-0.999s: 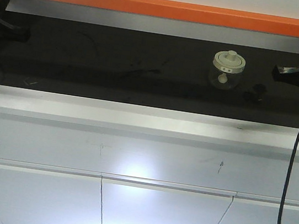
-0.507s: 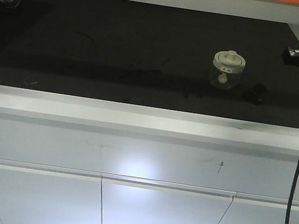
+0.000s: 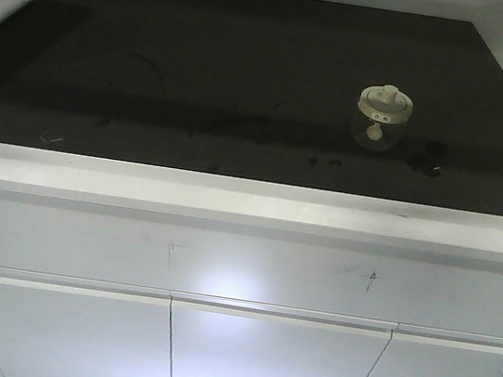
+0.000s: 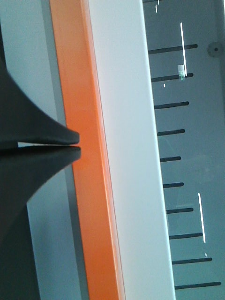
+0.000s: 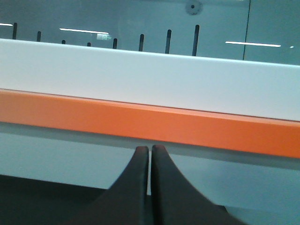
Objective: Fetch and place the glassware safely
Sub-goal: 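Release the sash and withdraw both grippers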
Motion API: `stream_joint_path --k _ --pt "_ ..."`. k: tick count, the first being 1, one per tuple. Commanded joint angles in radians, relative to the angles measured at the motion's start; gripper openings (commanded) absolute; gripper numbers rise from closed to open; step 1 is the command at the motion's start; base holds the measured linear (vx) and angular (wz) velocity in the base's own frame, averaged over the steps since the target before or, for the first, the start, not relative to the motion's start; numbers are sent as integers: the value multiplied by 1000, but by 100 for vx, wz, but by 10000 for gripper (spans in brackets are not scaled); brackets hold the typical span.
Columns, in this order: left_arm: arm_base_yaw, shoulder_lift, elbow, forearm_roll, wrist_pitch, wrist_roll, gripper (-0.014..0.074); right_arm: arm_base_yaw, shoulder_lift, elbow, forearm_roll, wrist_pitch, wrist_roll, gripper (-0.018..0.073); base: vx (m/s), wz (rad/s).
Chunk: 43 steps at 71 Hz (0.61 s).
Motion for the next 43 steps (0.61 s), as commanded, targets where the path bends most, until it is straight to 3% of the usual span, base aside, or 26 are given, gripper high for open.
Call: stream_joint_path --k 1,32,43 --pt "-7 -52 -32 -8 -31 -11 -7 0 -47 -34 0 -30 -1 -3 0 0" --pt "-7 -151 -25 -9 234 -11 -7 2 -141 -32 -48 174 104 -3 0 0" --pt "-8 -190 -25 -8 313 -11 -7 39 -172 21 -83 147 176 -3 0 0"
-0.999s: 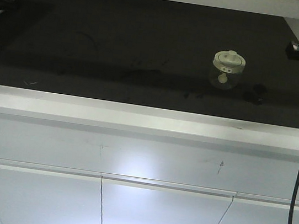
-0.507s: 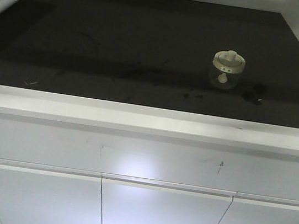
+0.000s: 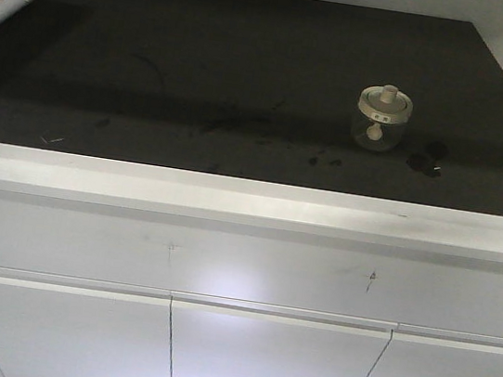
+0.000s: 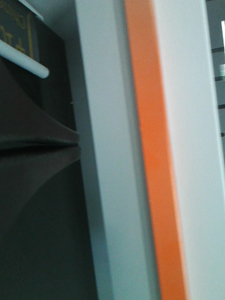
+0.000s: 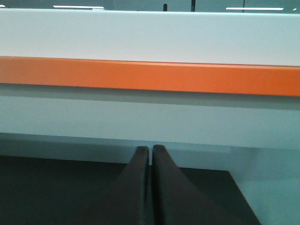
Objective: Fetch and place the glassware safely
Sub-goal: 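Release the sash and withdraw both grippers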
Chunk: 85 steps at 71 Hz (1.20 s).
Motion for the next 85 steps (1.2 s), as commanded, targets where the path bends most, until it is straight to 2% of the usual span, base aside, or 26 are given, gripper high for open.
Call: stream_joint_path --k 1,7,14,22,35,46,59,85 --pt "-8 -53 -25 -8 -15 -11 -7 30 -44 15 -33 -82 34 -3 0 0" --pt "-13 -79 -24 -8 10 -11 -7 62 -60 65 -71 -91 33 -3 0 0" --pt "-48 -124 10 2 10 -11 -7 95 -86 124 -84 -94 31 -3 0 0" --pt "-98 -192 93 42 5 -11 -7 93 -118 178 -85 -106 32 -3 0 0" --pt "-138 -325 265 40 5 -31 -7 93 -198 221 -105 -84 33 -3 0 0" --pt "-139 -448 401 40 14 -93 -7 93 -270 264 -130 -61 35 -3 0 0" --pt "-139 -572 517 33 76 -94 -7 93 -329 347 -129 -41 37 -3 0 0" --pt "-139 -610 574 33 87 -93 -7 93 -270 404 -129 -70 33 -3 0 0"
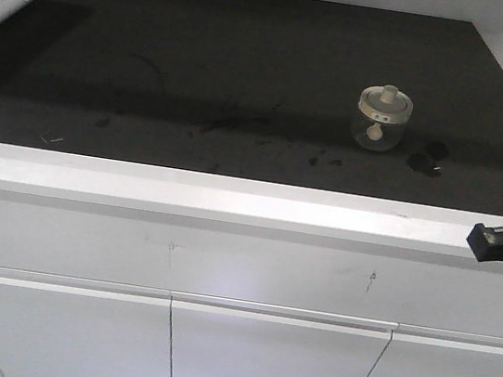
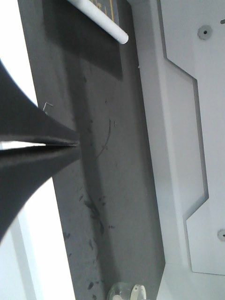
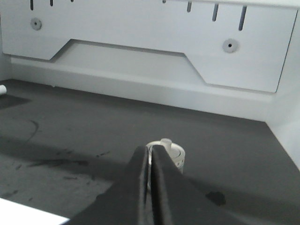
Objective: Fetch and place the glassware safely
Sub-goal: 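Release the sash and withdraw both grippers, then reach the right gripper into the hood over the glass jar lid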
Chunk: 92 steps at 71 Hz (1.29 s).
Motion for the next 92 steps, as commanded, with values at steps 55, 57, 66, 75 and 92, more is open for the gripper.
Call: stream_joint_path --k 55,57,66,75,92 --pt "-8 0 -25 -11 -75 -9 -7 -1 795 -573 10 -312 -5 422 0 0" --pt "-8 0 -25 -11 -75 -9 -7 -1 823 -600 10 -312 -5 422 0 0" --pt "-8 0 -25 -11 -74 -9 -7 -1 914 -716 10 -305 -5 417 0 0" --pt "-8 0 -25 -11 -74 -9 -7 -2 1003 -821 12 -286 -5 403 0 0" --pt "-8 0 -25 -11 -74 -9 -7 -5 1115 -977 16 -210 -5 394 0 0"
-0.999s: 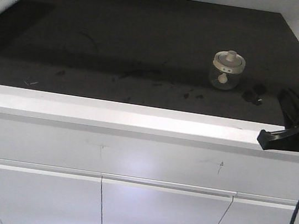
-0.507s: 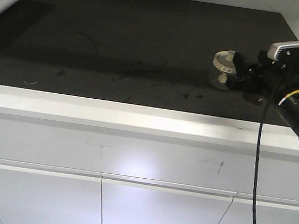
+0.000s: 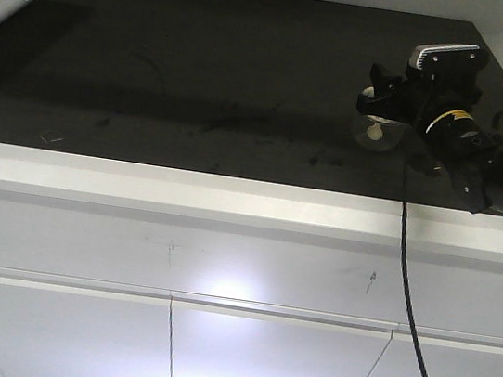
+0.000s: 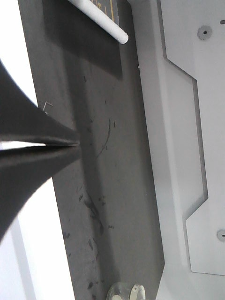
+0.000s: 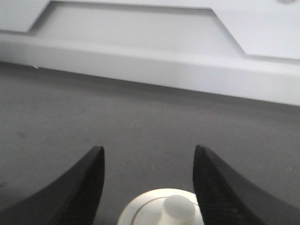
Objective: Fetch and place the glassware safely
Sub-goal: 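Reach the right gripper into the hood over the glass jar lid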
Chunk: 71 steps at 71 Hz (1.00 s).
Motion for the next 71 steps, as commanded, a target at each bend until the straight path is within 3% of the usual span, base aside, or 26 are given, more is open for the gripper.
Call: stream_joint_path --k 1,12,42,52,62,71 --pt "-8 0 -25 -8 -74 -9 -7 -5 -21 -79 15 -38 -4 394 0 0" --pt "-8 0 -25 -8 -73 -9 -7 -5 31 -128 57 -28 -4 394 0 0" --pt "-8 0 -25 -8 -46 -9 -7 -5 103 -152 56 -23 -4 377 0 0" --pt "-8 0 -25 -8 -46 -9 -7 -5 103 -152 56 -22 -5 249 0 0" --pt "-8 0 -25 -8 -46 -9 -7 -5 103 -152 56 -21 -5 -1 0 0" --pt "-8 0 -25 -8 -46 -9 -7 -5 96 -151 52 -3 -4 -9 0 0"
